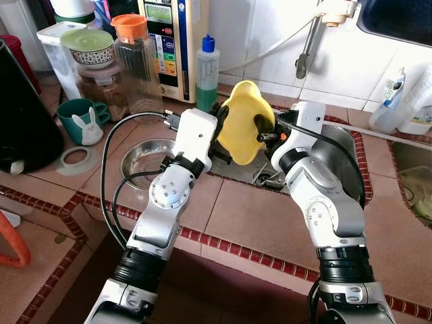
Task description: Kitchen organization
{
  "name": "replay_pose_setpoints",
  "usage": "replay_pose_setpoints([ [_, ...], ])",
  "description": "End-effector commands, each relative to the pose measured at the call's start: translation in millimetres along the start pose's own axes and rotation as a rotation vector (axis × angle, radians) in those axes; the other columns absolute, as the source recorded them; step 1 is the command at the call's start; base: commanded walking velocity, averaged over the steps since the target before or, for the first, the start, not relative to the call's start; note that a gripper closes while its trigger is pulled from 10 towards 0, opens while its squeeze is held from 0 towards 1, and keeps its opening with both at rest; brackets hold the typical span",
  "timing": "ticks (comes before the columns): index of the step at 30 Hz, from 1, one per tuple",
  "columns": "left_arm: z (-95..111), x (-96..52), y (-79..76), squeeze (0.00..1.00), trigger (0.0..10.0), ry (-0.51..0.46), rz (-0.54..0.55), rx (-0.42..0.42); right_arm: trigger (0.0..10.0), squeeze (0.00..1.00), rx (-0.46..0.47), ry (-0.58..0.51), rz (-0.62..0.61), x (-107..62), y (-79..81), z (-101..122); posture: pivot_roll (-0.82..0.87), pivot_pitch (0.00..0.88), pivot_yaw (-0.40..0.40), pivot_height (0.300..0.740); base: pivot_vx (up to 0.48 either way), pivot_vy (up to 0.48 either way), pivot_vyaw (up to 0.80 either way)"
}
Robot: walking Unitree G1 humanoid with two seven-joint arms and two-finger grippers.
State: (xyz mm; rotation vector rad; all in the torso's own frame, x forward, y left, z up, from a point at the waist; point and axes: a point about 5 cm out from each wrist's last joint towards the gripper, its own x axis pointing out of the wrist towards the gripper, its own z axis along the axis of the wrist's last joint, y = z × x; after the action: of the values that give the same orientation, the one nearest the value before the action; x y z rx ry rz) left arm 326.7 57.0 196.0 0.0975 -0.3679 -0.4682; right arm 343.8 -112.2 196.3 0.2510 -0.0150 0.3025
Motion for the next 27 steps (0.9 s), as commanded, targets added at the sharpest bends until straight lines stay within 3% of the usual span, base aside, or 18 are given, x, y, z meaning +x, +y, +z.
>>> replay_pose_setpoints([
  [1,0,-2.1,-4.3,1.0,10.0,-0.004,-0.037,-0.013,0.0,0.0,-0.029,-0.011,-0.104,-2.8,-19.3,4,0.14,0.0,-0.009,0.74,0.0,0.0,0.0],
  [11,1,-2.8,-5.8,1.0,10.0,-0.005,-0.056,-0.042,0.0,0.0,-0.036,-0.001,-0.129,0.0,-24.1,0,0.14,0.0,-0.008,0.74,0.0,0.0,0.0],
  [13,-1,-4.3,-8.9,1.0,10.0,0.013,-0.095,-0.066,0.0,0.0,-0.153,0.007,-0.156,8.2,-37.9,1,0.15,0.0,-0.01,0.74,0.0,0.0,0.0],
  [16,-4,-6.6,-11.3,1.0,10.0,0.034,-0.121,-0.083,0.0,0.0,-0.232,0.019,-0.168,13.4,-47.7,0,0.16,0.0,-0.013,0.74,0.0,0.0,0.0],
  [19,-16,-17.3,-21.0,1.0,10.0,0.117,-0.217,-0.103,0.0,0.0,-0.382,0.063,-0.176,21.9,-67.8,-6,0.2,0.0,-0.018,0.74,0.0,0.0,0.0],
  [21,-18,-19.8,-22.9,1.0,10.0,0.132,-0.235,-0.104,0.0,0.0,-0.393,0.076,-0.182,22.4,-71.1,-7,0.21,0.0,-0.02,0.74,0.0,0.0,0.0],
  [27,-26,-37.4,-21.7,1.0,10.0,0.189,-0.258,-0.107,0.0,0.0,-0.538,0.127,-0.218,26.3,-86.7,-12,0.26,0.0,-0.025,0.74,0.0,0.0,0.0],
])
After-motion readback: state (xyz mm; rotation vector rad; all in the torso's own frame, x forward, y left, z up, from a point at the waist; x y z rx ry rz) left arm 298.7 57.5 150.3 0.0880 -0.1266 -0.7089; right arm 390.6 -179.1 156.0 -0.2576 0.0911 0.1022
